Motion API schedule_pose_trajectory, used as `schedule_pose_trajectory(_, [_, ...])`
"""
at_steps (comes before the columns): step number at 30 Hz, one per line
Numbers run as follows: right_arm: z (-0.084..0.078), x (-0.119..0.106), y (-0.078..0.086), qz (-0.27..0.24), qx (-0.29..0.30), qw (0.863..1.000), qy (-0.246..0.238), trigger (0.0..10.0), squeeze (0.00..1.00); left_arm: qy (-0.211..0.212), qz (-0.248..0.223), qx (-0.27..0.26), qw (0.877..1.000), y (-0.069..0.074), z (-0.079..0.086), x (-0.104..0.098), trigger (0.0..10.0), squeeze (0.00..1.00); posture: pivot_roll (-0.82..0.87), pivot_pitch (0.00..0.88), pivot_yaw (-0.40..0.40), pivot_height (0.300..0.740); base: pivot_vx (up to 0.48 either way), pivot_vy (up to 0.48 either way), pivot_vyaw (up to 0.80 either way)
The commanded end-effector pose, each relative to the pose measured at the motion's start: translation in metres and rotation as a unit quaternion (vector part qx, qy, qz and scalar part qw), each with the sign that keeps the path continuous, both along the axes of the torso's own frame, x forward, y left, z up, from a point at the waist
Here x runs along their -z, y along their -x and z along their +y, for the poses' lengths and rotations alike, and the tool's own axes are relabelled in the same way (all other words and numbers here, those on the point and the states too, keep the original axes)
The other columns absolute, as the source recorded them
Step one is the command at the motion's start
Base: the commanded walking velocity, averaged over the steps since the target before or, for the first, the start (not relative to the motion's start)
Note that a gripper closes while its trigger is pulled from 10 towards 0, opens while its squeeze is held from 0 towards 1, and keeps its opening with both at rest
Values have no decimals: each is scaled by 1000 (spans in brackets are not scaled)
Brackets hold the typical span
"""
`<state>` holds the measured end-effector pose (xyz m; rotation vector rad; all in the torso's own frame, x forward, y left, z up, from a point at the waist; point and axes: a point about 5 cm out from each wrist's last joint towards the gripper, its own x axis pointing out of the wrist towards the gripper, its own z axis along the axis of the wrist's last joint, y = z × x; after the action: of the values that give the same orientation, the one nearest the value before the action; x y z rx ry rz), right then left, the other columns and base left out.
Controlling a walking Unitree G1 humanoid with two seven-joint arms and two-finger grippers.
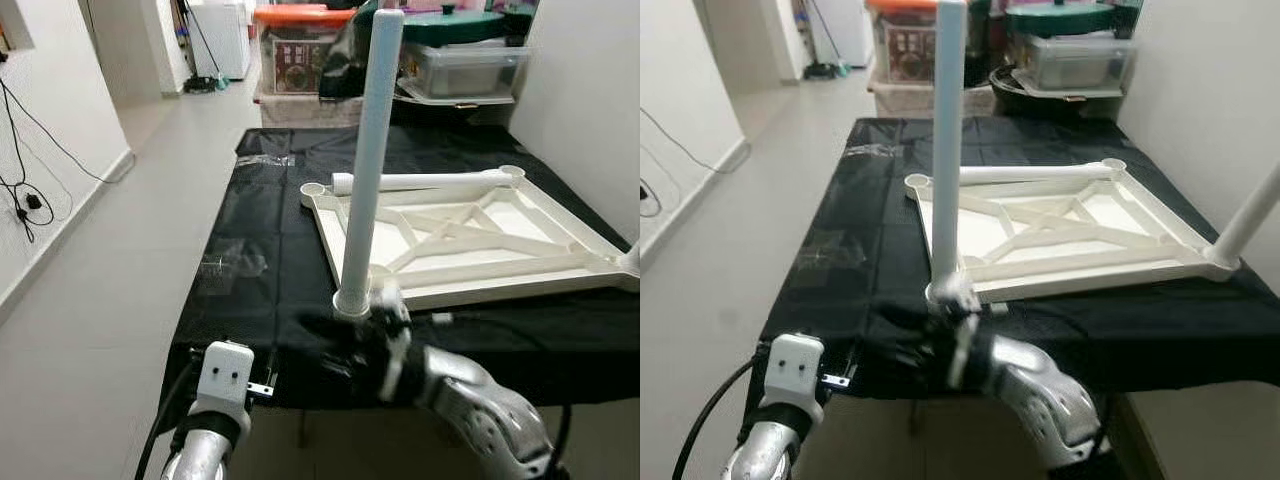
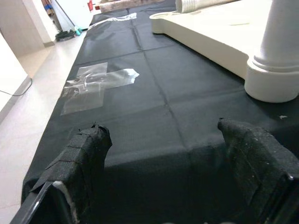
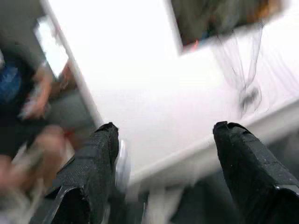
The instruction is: Building children table
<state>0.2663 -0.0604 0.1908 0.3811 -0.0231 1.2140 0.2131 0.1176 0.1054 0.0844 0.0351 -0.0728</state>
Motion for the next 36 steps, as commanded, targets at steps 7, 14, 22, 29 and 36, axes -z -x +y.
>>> schedule_pose_trajectory(7, [25,-16,-37,2,155,988,-22,10000,0,17,-13,-4,1000,2,2,-5,10000,0,77,0,-15,740,0,0,0])
schedule_pose_trajectory(14, [41,-26,-55,17,281,959,-7,10000,0,24,-14,-7,1000,5,2,-6,10000,0,81,0,-21,740,0,0,0])
schedule_pose_trajectory(22, [32,-30,-74,13,467,884,24,10000,0,27,-12,-6,1000,7,2,-6,10000,0,87,0,-26,740,0,0,0])
schedule_pose_trajectory(29, [5,-17,-73,5,573,817,68,10000,0,29,-7,-4,1000,7,0,-6,10000,0,81,0,-25,740,0,0,0])
schedule_pose_trajectory(36, [-53,15,-75,-2,663,730,166,10000,0,31,-4,-3,1000,7,-1,-5,10000,0,78,0,-28,740,0,0,0])
